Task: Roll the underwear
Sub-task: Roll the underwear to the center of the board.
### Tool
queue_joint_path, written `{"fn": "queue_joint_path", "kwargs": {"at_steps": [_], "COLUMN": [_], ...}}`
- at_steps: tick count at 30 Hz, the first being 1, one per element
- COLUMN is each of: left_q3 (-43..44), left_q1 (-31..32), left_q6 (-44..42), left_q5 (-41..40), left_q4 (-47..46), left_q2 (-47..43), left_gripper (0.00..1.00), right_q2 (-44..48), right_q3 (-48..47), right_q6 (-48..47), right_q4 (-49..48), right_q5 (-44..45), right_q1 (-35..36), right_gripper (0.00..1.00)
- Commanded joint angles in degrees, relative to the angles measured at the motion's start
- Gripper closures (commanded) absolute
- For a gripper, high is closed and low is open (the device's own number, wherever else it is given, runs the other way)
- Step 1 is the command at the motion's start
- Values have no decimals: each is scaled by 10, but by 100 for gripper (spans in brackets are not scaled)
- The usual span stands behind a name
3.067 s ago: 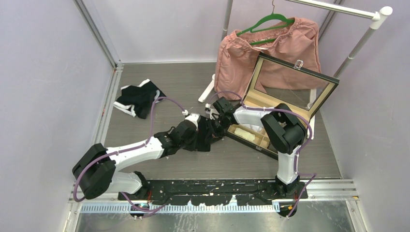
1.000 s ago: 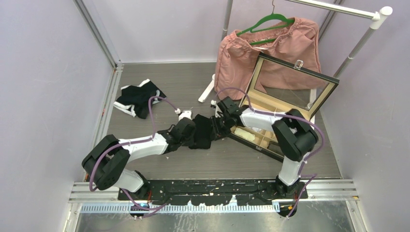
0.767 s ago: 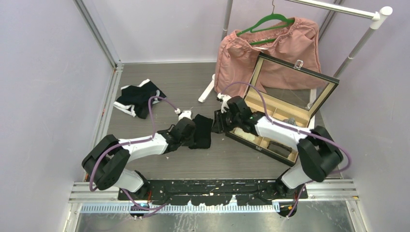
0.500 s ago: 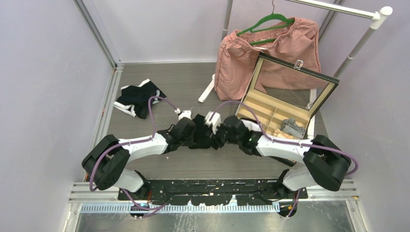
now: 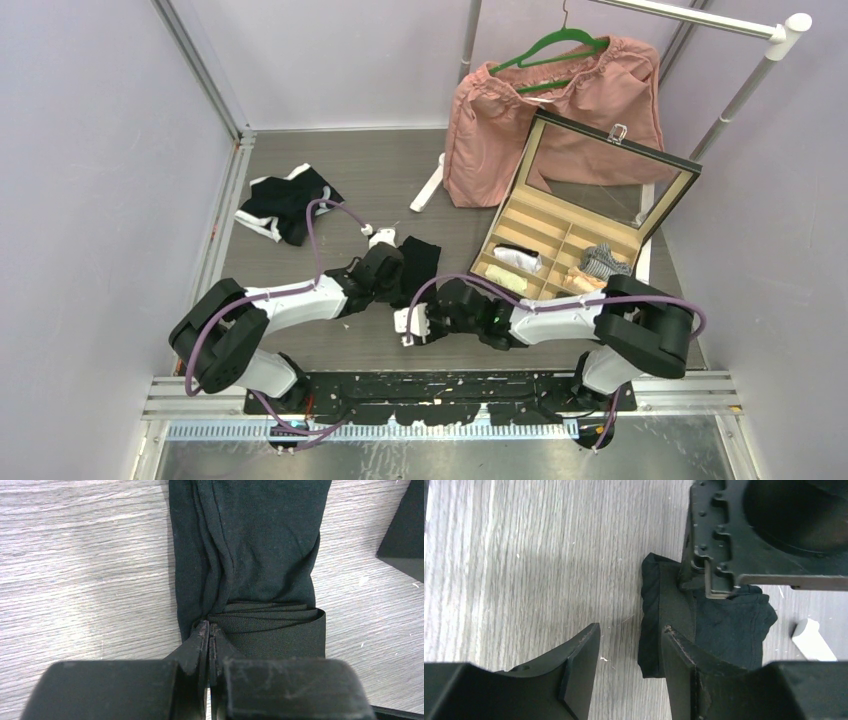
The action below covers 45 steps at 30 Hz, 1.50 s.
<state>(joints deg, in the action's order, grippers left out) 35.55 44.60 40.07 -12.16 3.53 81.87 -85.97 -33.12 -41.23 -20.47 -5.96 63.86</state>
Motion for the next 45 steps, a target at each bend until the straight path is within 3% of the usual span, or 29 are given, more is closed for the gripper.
{"fn": "queue_joint_path", "kwargs": {"at_steps": [1, 8, 24, 26, 31, 36, 41, 45], "left_q3": [-24, -22, -23, -23, -24, -36, -57, -56], "left_q1": [-1, 0, 0, 0, -2, -23, -68, -84], "left_q6": [-6, -6, -6, -7, -7, -1, 23, 34], "left_q5": [16, 20, 23, 23, 25, 51, 103, 86], "left_q4": [42, 40, 40, 40, 40, 25, 17, 72], "left_q2": [28, 30, 26, 26, 21, -6, -101, -225], "left_gripper": [99, 99, 99, 99, 99, 99, 99, 99], "right_q2": [-16, -58, -131, -137, -143, -136, -117, -98], "right_q3": [-27, -34, -58, -62, -69, -72, -57, -57], "right_q6": [-97, -173, -207, -203, -173, -131, -89, -47], "right_q4": [-15, -16, -6, -4, 5, 16, 8, 36], "right_q5": [56, 149, 243, 246, 241, 239, 217, 188], "right_q1": [15, 42, 67, 66, 67, 67, 67, 66], "right_gripper": [46, 44, 46, 50, 79, 97, 99, 99]}}
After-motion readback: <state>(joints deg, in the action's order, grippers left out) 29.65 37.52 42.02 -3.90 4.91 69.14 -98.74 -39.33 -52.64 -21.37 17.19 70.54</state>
